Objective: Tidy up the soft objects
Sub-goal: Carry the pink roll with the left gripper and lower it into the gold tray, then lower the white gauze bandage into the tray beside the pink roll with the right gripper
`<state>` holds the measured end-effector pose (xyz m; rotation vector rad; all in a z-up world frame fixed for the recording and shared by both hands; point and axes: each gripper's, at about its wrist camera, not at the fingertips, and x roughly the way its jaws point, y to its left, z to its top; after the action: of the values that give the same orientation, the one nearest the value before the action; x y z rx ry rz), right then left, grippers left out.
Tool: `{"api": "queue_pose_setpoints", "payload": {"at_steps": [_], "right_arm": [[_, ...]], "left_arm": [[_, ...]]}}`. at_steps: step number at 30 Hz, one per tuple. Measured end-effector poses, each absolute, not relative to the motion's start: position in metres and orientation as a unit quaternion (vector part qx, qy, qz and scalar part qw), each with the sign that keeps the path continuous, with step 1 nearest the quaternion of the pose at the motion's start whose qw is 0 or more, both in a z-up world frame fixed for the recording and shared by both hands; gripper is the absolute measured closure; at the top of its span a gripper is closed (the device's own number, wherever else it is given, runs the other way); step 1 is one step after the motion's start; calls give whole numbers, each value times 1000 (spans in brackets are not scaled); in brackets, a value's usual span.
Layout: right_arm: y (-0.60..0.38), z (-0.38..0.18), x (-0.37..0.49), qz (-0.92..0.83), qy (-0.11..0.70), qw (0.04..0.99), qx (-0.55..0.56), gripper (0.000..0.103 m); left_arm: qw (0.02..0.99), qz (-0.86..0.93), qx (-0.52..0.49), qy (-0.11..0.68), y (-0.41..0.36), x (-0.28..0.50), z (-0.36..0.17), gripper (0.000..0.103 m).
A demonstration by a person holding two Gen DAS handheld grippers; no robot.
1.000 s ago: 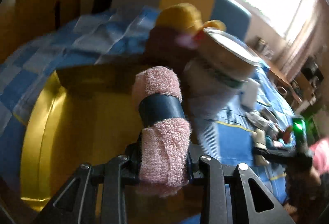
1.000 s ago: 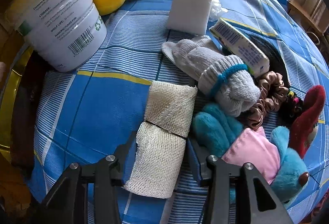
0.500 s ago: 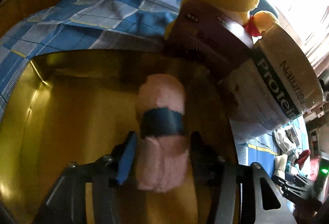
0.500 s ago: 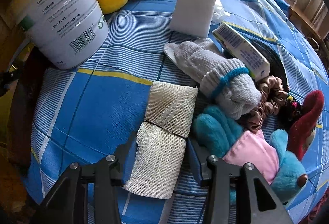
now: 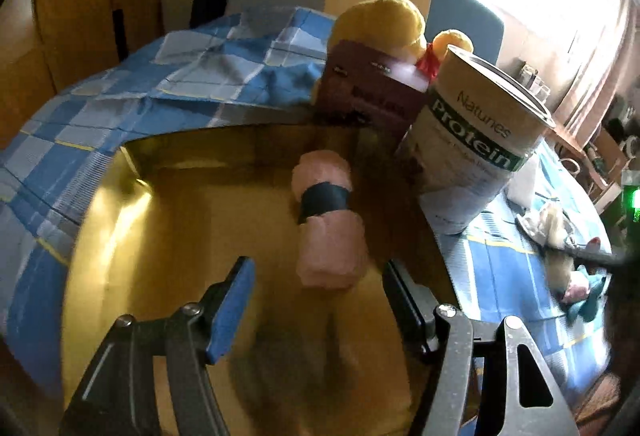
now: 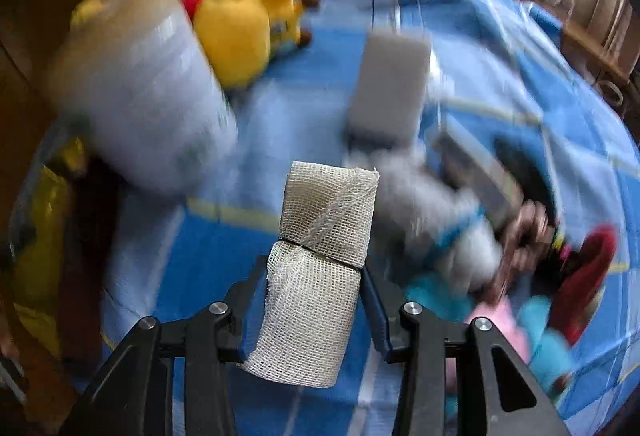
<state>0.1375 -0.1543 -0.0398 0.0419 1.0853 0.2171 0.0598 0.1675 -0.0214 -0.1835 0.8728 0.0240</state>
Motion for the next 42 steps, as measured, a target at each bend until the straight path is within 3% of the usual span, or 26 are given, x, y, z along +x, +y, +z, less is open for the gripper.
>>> {"api": "queue_pose_setpoints", "payload": {"at_steps": [14, 21, 29, 42], "right_arm": [[-113, 99, 332, -54, 429, 902, -7, 59], [24, 151, 327, 150, 365, 917, -51, 59], [126, 112, 239, 326, 396, 847, -142, 59], [136, -3, 141, 352, 498, 768, -198, 59]], "left_arm": [[912, 46, -88, 398, 198, 29, -4, 31], [910, 60, -95, 400, 202, 25, -4, 31], [912, 74, -98, 392, 208, 15, 1, 31], [913, 98, -98, 383, 214, -11, 5, 27]]}}
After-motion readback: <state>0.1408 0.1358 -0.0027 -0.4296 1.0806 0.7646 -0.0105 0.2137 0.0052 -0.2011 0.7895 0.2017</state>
